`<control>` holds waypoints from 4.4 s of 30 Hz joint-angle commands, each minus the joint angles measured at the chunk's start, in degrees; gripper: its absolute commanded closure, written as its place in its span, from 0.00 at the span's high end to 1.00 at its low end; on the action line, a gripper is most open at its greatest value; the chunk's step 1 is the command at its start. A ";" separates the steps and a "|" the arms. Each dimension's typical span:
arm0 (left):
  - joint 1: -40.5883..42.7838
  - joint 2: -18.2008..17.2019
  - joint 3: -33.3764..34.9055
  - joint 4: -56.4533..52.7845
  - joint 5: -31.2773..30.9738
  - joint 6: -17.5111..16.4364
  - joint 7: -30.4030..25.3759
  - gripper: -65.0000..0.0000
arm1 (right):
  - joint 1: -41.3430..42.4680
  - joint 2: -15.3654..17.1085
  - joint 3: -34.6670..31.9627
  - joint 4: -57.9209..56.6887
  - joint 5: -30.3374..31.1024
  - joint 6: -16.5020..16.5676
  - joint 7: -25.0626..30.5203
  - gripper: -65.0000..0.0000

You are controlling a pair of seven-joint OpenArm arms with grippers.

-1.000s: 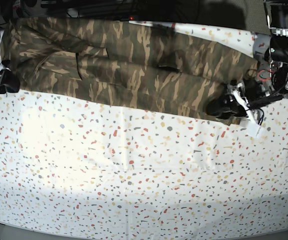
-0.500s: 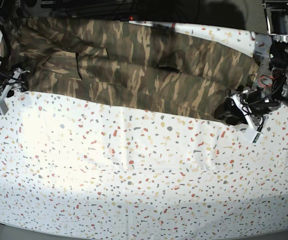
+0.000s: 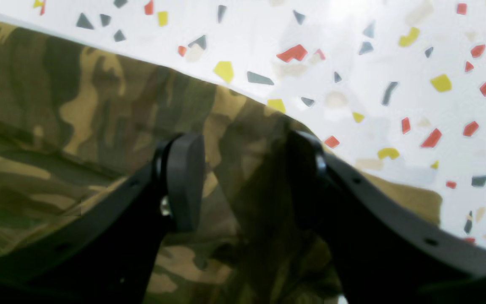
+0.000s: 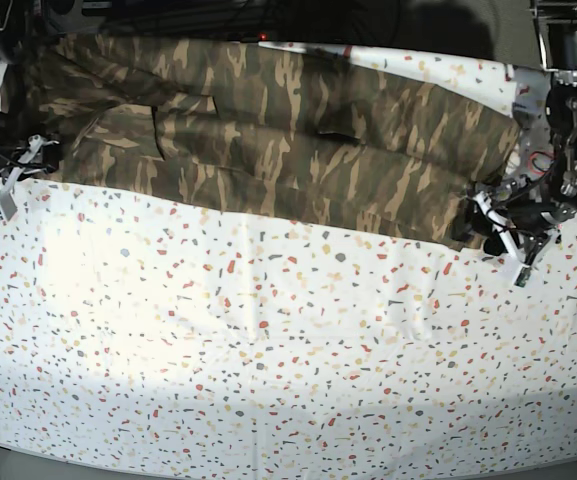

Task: Fold the T-shirt properly
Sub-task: 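Pull the strip ends apart with both grippers, straightening the strip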

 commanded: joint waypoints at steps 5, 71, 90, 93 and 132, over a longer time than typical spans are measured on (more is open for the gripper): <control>-1.51 -1.03 -0.31 -4.22 -1.79 2.01 -2.49 0.53 | 0.50 1.42 0.50 0.28 -0.11 0.12 1.57 0.49; -4.22 -0.46 -0.31 -13.81 -1.31 2.01 -7.93 0.00 | 9.14 6.54 0.63 -14.43 8.28 -0.81 -5.20 0.00; -15.13 -1.53 -0.31 -25.99 3.15 2.62 -11.02 0.00 | 26.21 -5.44 -0.04 -14.80 -0.74 0.00 0.61 0.00; -16.26 -2.89 -0.31 -25.99 3.13 2.62 -10.95 0.00 | 28.98 -5.42 -2.45 -16.72 -3.41 -0.04 1.49 0.00; -16.15 -10.97 -0.33 -18.08 -13.14 2.60 2.36 0.40 | 31.45 -5.40 -4.17 -3.50 6.05 0.12 -2.54 0.48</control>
